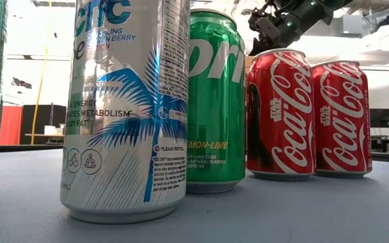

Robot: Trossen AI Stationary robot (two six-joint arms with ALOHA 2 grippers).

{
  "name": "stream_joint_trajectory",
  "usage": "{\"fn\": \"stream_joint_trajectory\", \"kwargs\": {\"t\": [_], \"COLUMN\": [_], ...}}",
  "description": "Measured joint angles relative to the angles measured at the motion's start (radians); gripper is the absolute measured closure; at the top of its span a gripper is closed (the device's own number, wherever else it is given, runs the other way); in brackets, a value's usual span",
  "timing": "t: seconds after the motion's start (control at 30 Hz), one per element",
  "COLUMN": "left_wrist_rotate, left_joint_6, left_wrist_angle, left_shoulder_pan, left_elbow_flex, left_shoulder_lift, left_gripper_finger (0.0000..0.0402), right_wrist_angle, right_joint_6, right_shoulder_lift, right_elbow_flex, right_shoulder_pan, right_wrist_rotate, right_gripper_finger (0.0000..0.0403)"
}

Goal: Place canned beverage on shelf
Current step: Adjust the soda cans on the shelf

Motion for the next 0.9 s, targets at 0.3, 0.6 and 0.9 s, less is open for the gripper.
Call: {"fn": "stream_joint_trajectory", "kwargs": {"t": [0.3,0.6,0.9], "left_wrist_rotate": [-0.008,-0.012,-0.035], "left_joint_6": [-0.006,-0.007,-0.031], "left_wrist_angle": [0.014,0.012,-0.027], "left_shoulder_pan": [-0.006,-0.021,-0.028], "left_elbow_flex": [0.000,0.000,-0.001], "left_shoulder_lift": [0.000,0.000,-0.005], "left_gripper_finger": [0.0328,0.0351,0.0351], "right_wrist_angle": [0.001,0.001,0.001], "right_joint_6": [0.002,0.003,0.002], "right_shoulder_lift": [0.000,0.000,0.000], "right_elbow_flex": [0.000,0.000,0.000], "right_shoulder_pan": [0.000,0.000,0.000], "right_wrist_rotate": [0.000,0.000,0.000], "right_gripper_finger": [0.0403,0.0403,0.0403]}}
